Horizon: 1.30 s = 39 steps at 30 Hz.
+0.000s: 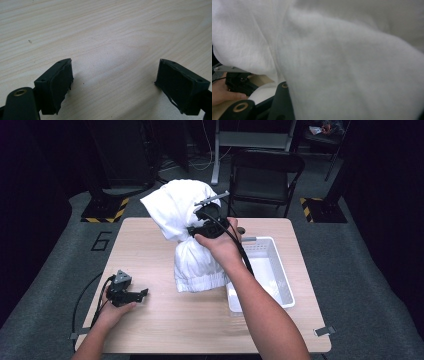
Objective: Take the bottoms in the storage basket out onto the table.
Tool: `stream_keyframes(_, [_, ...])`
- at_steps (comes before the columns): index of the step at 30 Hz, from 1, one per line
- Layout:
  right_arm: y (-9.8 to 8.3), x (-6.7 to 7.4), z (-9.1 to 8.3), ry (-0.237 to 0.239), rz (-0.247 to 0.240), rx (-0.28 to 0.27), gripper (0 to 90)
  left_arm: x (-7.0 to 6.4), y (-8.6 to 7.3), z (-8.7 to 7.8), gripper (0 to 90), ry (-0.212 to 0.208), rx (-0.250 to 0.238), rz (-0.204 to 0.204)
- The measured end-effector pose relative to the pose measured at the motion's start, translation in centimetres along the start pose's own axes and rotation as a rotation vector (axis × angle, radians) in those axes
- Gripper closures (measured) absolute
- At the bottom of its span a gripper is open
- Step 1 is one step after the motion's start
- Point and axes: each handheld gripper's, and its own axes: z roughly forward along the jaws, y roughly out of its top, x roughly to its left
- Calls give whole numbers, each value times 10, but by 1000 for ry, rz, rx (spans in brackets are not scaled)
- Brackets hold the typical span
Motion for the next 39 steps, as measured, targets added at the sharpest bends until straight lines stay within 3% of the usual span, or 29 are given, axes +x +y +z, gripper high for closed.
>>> stream_keyframes(28, [-5,18,21,40,10,-10,568,0,0,0,133,1,-2,1])
stream_keyframes(39, [-11,23,27,50,-10,-10,566,0,0,0,134,2,-3,1])
